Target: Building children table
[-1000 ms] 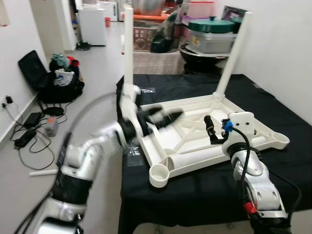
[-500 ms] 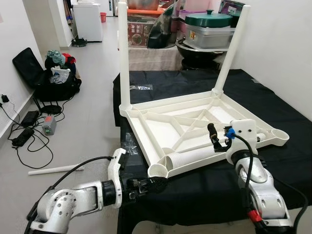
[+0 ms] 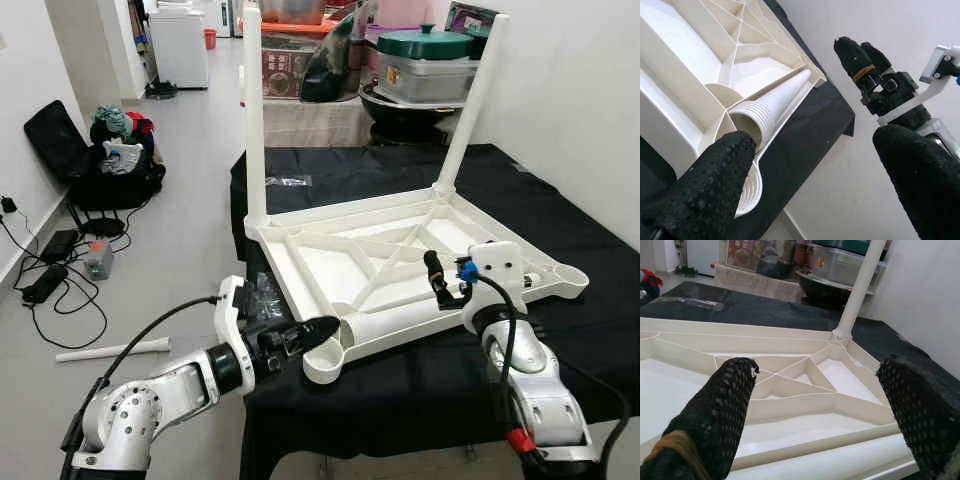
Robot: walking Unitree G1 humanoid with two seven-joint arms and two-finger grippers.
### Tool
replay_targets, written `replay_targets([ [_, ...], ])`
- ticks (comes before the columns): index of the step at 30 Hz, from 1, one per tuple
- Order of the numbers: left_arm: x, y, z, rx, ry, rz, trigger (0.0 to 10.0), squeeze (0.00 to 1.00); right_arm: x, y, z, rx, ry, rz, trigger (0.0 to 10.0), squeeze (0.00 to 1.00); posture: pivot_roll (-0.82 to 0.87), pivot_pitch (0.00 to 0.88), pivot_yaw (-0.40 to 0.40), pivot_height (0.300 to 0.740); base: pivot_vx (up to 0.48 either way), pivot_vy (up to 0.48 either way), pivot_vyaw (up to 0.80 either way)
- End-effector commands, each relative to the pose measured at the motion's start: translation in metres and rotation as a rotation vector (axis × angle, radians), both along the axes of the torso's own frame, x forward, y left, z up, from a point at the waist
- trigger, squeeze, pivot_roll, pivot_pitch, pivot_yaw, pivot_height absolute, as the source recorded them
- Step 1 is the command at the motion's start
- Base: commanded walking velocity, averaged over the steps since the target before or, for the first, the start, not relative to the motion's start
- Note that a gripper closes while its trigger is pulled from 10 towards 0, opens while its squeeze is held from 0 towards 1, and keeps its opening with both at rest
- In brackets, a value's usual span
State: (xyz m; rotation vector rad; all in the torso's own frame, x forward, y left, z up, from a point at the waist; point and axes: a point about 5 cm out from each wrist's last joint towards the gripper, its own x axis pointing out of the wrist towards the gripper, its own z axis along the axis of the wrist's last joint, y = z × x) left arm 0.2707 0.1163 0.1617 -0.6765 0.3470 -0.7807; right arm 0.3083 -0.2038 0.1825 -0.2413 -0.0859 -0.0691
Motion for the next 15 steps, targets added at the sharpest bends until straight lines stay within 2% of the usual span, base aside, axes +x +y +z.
replay_targets([
  [1,-0.0009,-0.0002,0.0005,0.008,0.0,0.014,10.0,0.0,-0.0019,0.0029,0.001,-0.001,-0.008,0.01,10.0,0.0,0.07,0.0,-0.073,0.74,0.0,0.0,0.0],
  [5,-0.0016,-0.0025,-0.0002,0.006,0.004,0.019,10.0,0.0,-0.0018,0.0031,0.0011,-0.005,-0.007,0.009,10.0,0.0,0.07,0.0,-0.074,0.74,0.0,0.0,0.0],
  [13,0.0008,-0.0042,0.0054,0.01,-0.046,0.046,10.0,0.0,0.0012,0.007,0.0054,-0.005,-0.024,0.01,10.0,0.0,0.08,0.0,-0.077,0.74,0.276,0.0,0.0],
  [15,0.0008,-0.0048,0.0055,0.016,-0.052,0.045,10.0,0.0,0.0013,0.007,0.006,-0.015,-0.027,0.007,10.0,0.0,0.08,0.0,-0.077,0.74,0.0,0.0,0.71],
])
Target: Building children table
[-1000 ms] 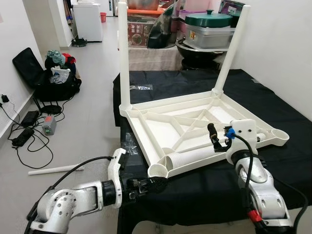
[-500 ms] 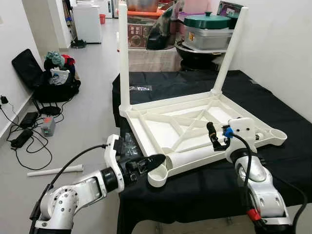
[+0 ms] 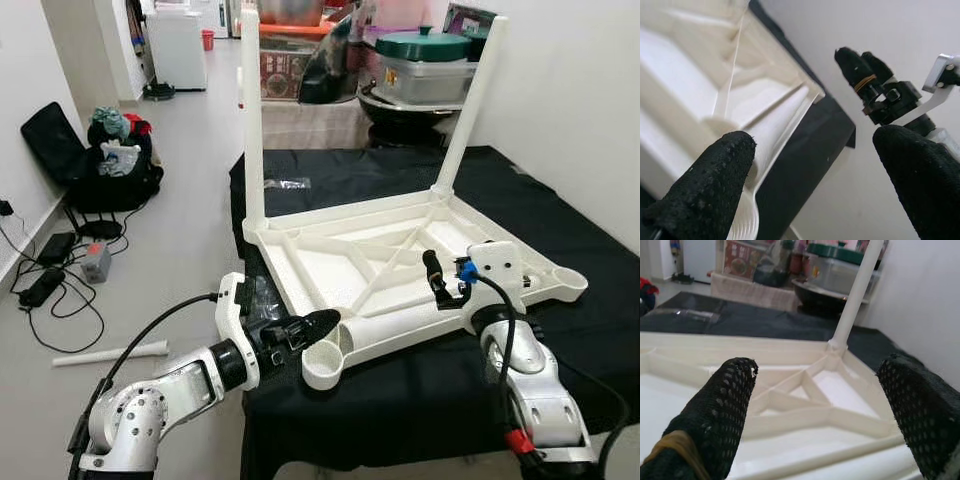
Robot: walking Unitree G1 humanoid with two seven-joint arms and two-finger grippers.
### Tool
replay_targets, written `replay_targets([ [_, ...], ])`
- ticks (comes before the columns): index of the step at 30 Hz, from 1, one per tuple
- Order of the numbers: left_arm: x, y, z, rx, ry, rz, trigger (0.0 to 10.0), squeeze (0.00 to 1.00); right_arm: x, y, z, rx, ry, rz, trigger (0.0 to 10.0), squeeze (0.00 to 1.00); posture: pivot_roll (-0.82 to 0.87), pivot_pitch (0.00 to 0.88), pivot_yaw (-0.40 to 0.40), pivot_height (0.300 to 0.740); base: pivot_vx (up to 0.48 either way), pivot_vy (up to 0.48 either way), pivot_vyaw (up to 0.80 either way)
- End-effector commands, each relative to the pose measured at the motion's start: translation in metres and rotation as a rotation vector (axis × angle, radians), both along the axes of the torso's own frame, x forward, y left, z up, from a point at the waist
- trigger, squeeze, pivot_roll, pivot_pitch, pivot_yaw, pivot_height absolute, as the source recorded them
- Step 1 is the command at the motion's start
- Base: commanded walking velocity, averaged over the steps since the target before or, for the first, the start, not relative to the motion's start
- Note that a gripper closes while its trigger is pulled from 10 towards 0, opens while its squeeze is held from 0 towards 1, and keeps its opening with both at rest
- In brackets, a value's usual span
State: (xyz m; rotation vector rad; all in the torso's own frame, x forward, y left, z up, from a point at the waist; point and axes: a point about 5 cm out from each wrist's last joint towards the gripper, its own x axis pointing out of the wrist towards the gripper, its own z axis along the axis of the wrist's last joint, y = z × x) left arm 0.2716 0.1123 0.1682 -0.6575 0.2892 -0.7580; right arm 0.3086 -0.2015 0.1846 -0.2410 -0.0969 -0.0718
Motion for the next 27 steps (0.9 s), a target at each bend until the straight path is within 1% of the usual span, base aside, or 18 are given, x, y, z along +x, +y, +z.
replay_targets([
  [1,-0.0008,-0.0014,-0.001,0.019,-0.008,0.004,10.0,0.0,0.0009,0.0047,0.0038,-0.001,-0.016,0.006,10.0,0.0,0.08,0.0,-0.075,0.74,0.0,0.0,0.8],
  [4,-0.0009,-0.0016,-0.0009,0.022,-0.011,0.004,10.0,0.0,0.0009,0.0046,0.0041,0.01,-0.018,0.005,10.0,0.0,0.08,0.0,-0.075,0.74,0.0,0.0,0.8],
  [5,-0.0009,-0.0016,-0.0007,0.022,-0.012,0.004,10.0,0.0,0.0009,0.0046,0.0043,0.018,-0.019,0.007,10.0,0.0,0.08,0.0,-0.075,0.74,0.0,0.0,0.0],
  [9,-0.0008,-0.002,-0.0001,0.025,-0.016,0.002,10.0,0.0,0.0013,0.0037,0.0039,0.0,-0.011,0.004,10.0,0.0,0.08,0.0,-0.074,0.74,0.0,0.0,0.0],
  [12,0.0004,-0.002,-0.0015,0.059,-0.021,0.026,10.0,0.0,0.002,0.0036,0.0043,0.012,-0.013,0.004,10.0,0.0,0.08,0.0,-0.077,0.74,0.0,0.0,0.0],
  [15,0.0007,-0.002,-0.0018,0.065,-0.024,0.032,10.0,0.0,0.0021,0.0036,0.0043,0.013,-0.013,0.003,10.0,0.0,0.08,0.0,-0.078,0.74,0.0,0.0,0.0],
  [18,-0.0012,-0.0034,-0.0019,0.09,-0.046,0.018,10.0,0.0,0.0021,0.0035,0.0044,0.01,-0.013,0.002,10.0,0.0,0.08,0.0,-0.079,0.74,0.0,0.0,0.0],
  [21,-0.0028,-0.0054,-0.0032,0.11,-0.058,0.002,10.0,0.0,0.0025,0.0027,0.0047,0.007,-0.013,-0.001,10.0,0.0,0.08,0.0,-0.079,0.74,0.0,-0.424,0.0],
  [27,-0.0033,-0.0086,-0.0032,0.107,-0.062,-0.011,10.0,0.0,0.0027,0.0014,0.0053,0.001,-0.014,-0.007,10.0,0.0,0.07,0.0,-0.077,0.74,0.0,-0.465,0.0],
])
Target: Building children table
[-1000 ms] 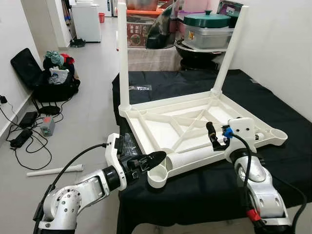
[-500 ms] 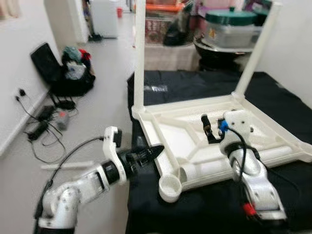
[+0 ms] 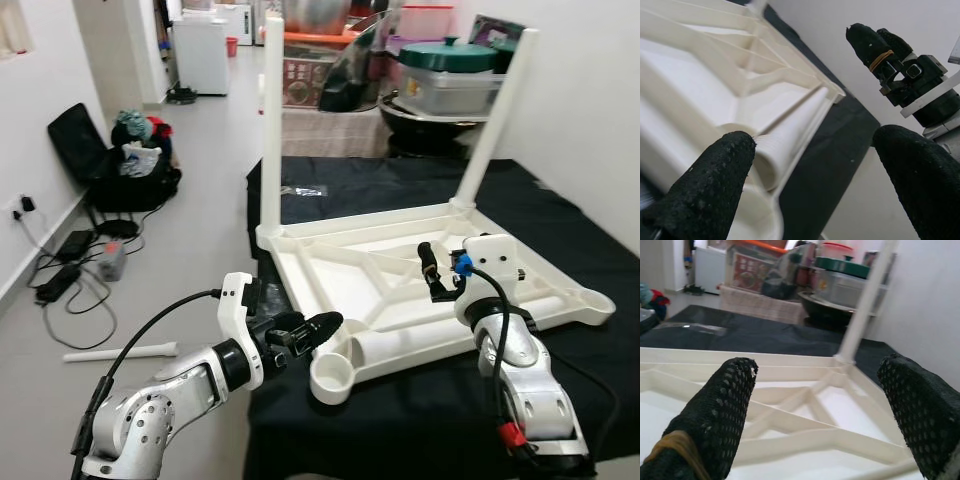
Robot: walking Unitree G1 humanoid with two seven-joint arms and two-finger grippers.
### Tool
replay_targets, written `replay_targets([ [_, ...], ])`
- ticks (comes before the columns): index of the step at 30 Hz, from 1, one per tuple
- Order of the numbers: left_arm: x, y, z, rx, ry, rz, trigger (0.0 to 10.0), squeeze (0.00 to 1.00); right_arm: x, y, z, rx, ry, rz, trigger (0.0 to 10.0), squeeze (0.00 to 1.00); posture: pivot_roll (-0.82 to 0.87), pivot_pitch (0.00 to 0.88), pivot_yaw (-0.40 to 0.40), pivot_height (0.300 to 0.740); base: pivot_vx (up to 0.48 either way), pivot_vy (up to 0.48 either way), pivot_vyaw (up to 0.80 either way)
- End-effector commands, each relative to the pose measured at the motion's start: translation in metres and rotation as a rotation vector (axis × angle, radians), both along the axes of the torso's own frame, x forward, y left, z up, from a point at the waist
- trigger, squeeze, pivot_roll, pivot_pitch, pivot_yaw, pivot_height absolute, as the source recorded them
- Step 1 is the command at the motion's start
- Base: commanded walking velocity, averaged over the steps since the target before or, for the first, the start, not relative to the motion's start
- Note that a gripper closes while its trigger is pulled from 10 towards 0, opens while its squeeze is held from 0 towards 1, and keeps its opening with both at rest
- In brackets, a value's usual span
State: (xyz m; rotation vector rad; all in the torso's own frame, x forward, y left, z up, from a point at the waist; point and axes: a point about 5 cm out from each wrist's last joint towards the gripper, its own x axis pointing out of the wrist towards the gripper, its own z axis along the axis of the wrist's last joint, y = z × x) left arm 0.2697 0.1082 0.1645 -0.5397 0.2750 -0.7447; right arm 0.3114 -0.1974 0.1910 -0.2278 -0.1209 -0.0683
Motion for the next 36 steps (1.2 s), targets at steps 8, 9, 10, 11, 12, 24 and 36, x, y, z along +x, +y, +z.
replay_targets([
  [8,-0.001,-0.007,0.001,-0.001,-0.011,-0.027,10.0,0.0,0.0,-0.003,-0.001,-0.022,0.01,-0.017,10.0,0.0,0.07,0.0,-0.079,0.74,0.0,-0.465,0.0],
  [9,-0.001,-0.006,0.001,-0.008,-0.008,-0.02,10.0,0.0,0.0,-0.003,-0.001,-0.023,0.01,-0.016,10.0,0.0,0.07,0.0,-0.08,0.74,0.0,0.0,0.0],
  [10,0.0,-0.006,0.001,-0.013,0.0,-0.006,10.0,0.0,0.0,-0.002,-0.001,-0.024,0.01,-0.015,10.0,0.0,0.07,0.0,-0.08,0.74,0.0,0.0,0.0],
  [11,0.0,-0.006,0.001,-0.013,0.0,-0.006,10.0,0.0,0.0,-0.002,-0.001,-0.024,0.01,-0.015,10.0,0.0,0.07,0.0,-0.08,0.74,0.0,0.0,0.0],
  [12,0.001,-0.005,0.0,-0.014,0.003,0.001,10.0,0.0,0.0,-0.002,-0.001,-0.033,0.01,-0.015,10.0,0.0,0.07,0.0,-0.081,0.74,0.0,0.0,0.8],
  [24,0.006,0.02,-0.019,0.081,0.107,0.132,10.0,0.0,-0.002,-0.006,-0.003,0.0,0.022,-0.017,10.0,0.0,0.07,0.0,-0.081,0.74,0.0,0.0,0.34],
  [36,0.02,0.048,-0.03,0.181,0.188,0.262,10.0,0.0,0.0,-0.009,-0.004,-0.003,0.026,-0.027,10.0,0.0,0.07,0.0,-0.084,0.74,0.0,0.0,0.0],
])
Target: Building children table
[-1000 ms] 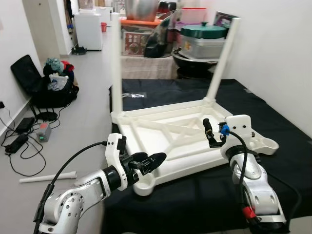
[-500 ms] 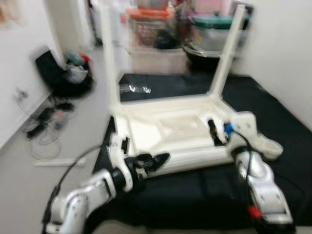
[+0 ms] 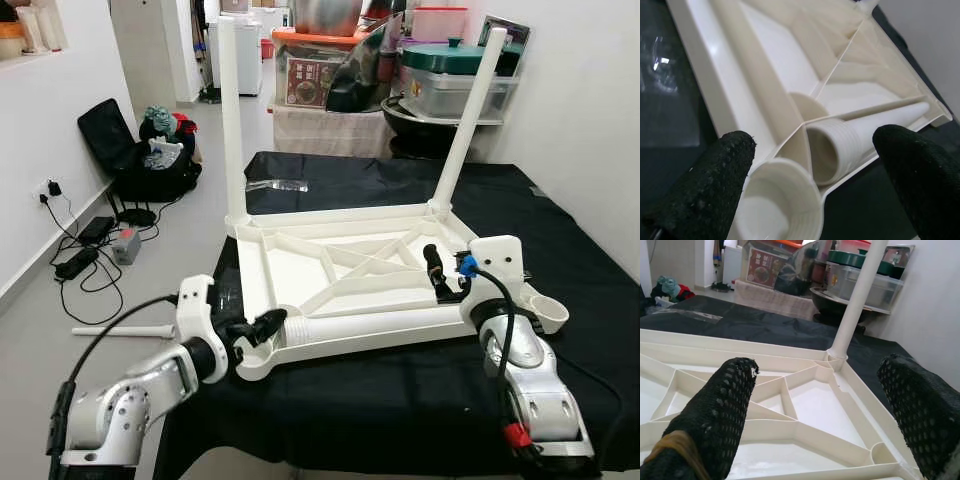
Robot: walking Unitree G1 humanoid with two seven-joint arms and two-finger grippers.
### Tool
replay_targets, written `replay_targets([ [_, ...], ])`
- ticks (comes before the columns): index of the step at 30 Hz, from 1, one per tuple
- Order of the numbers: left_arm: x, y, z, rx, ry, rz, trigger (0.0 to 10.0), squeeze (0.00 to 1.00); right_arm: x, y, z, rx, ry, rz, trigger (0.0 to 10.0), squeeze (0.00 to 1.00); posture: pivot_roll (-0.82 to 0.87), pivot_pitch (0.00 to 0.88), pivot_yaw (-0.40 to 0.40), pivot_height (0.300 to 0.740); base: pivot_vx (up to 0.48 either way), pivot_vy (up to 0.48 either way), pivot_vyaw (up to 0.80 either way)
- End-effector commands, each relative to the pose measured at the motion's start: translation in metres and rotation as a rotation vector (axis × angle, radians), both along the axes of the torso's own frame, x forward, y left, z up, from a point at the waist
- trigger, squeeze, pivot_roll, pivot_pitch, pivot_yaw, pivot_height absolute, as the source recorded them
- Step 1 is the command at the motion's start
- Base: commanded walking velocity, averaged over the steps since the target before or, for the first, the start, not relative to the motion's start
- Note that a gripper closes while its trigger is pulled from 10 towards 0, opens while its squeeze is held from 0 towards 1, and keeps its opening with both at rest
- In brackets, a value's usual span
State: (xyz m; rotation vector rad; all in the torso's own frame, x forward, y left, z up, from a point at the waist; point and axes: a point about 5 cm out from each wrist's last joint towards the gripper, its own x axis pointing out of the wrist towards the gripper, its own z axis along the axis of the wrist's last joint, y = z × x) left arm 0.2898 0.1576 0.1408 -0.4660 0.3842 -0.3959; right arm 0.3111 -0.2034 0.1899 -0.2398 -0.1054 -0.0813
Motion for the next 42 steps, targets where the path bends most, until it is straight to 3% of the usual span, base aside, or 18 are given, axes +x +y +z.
replay_targets([
  [1,0.0,-0.001,-0.006,0.008,0.042,-0.027,10.0,0.0,0.0,-0.003,-0.003,0.007,0.012,-0.011,10.0,0.0,0.07,0.0,-0.084,0.74,0.0,0.0,0.0],
  [5,0.004,-0.007,-0.01,-0.007,0.066,-0.074,10.0,0.0,0.001,-0.004,-0.002,0.009,0.01,-0.013,10.0,0.0,0.06,0.0,-0.078,0.74,0.0,0.0,0.0],
  [10,0.016,-0.027,0.0,-0.019,0.038,-0.205,10.0,0.0,0.0,-0.007,-0.001,0.014,0.002,-0.031,10.0,0.0,0.05,0.0,-0.063,0.74,0.0,0.0,0.0],
  [16,0.022,-0.043,0.009,-0.045,0.007,-0.271,10.0,0.0,-0.002,-0.008,-0.002,0.018,0.001,-0.038,10.0,0.0,0.04,0.0,-0.055,0.74,0.0,0.0,0.0],
  [19,0.027,-0.052,0.0,-0.037,0.053,-0.284,10.0,0.0,-0.002,-0.008,-0.003,0.018,0.005,-0.041,10.0,0.0,0.03,0.0,-0.05,0.74,0.0,0.0,0.0],
  [33,0.024,-0.049,-0.004,-0.076,0.086,-0.274,10.0,0.0,-0.005,-0.011,-0.005,0.017,0.013,-0.046,10.0,0.0,0.03,0.0,-0.056,0.74,0.0,0.0,0.0],
  [42,0.022,-0.037,-0.003,-0.088,0.11,-0.191,10.0,0.0,-0.004,-0.009,-0.005,0.017,0.015,-0.039,10.0,0.0,0.04,0.0,-0.06,0.74,0.0,0.0,0.0],
])
